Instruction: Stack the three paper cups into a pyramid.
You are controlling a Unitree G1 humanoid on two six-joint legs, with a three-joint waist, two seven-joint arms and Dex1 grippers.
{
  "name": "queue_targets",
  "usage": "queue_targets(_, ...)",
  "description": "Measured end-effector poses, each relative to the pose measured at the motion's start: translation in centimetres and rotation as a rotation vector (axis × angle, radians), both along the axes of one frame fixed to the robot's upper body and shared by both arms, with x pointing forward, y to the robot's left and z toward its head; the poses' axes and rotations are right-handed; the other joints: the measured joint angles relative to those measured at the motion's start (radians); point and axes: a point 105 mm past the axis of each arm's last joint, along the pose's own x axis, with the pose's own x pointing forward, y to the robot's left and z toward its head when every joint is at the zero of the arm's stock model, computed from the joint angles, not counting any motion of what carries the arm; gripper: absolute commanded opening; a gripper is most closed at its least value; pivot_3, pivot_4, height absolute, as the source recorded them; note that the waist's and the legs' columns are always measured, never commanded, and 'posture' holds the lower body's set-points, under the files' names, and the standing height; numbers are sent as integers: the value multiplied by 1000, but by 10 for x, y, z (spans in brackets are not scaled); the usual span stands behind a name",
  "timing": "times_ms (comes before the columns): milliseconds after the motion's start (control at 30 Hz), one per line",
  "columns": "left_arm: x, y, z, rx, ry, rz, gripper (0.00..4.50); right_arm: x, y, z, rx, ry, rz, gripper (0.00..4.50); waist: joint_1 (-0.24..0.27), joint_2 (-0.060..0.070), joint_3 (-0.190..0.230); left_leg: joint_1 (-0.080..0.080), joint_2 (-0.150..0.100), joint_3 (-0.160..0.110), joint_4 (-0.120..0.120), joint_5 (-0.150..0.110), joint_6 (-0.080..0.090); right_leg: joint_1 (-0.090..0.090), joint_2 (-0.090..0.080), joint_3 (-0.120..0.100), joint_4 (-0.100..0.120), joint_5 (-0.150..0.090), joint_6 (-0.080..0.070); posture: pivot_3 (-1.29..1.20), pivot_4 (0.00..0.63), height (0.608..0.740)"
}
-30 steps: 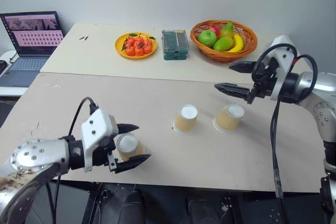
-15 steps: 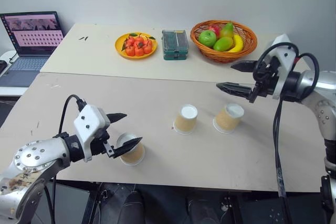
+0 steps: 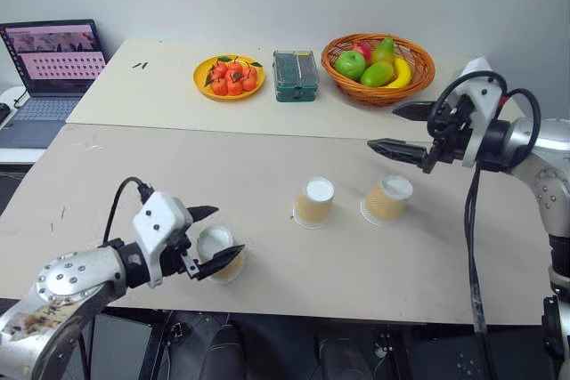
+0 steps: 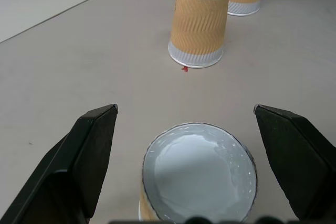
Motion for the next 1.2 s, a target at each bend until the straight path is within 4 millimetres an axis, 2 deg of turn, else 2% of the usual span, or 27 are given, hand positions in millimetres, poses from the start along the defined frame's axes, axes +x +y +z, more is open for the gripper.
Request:
queue_targets(333,-6,2,-14,20,31,-7,4452,-4,-8,3,-9,-15,-24,4500,-1,0,0,0,0,0,0,0,0,0,0,0,0,0,0,0,150,740)
queue_targets(533,-8,14,-32,30,103,32,4452,-6,-6,4,-15,-21,-30,4500,0,0,0,0,0,0,0,0,0,-1,0,0,0,0,0,0,150,740)
queue_targets(767,-5,14,-31,4,90,32,4452,-6,-6,3,-16,-15,-35,4500,1,0,0,0,0,0,0,0,0,0,0,0,0,0,-1,0,150,740)
queue_targets(967,5,8,-17,-27,23,26,2608,-6,-6,3,-16,-15,-36,4500,1,0,0,0,0,0,0,0,0,0,0,0,0,0,0,0,150,740)
queue_targets(1000,5,7,-15,-34,17,22,2457,-6,-6,4,-16,-15,-36,4500,1,0,0,0,0,0,0,0,0,0,0,0,0,0,0,0,150,740)
queue_targets(1200,5,5,-13,-51,24,9,2412,-7,-8,6,-10,-24,-42,4500,0,0,0,0,0,0,0,0,0,0,0,0,0,0,0,0,150,740)
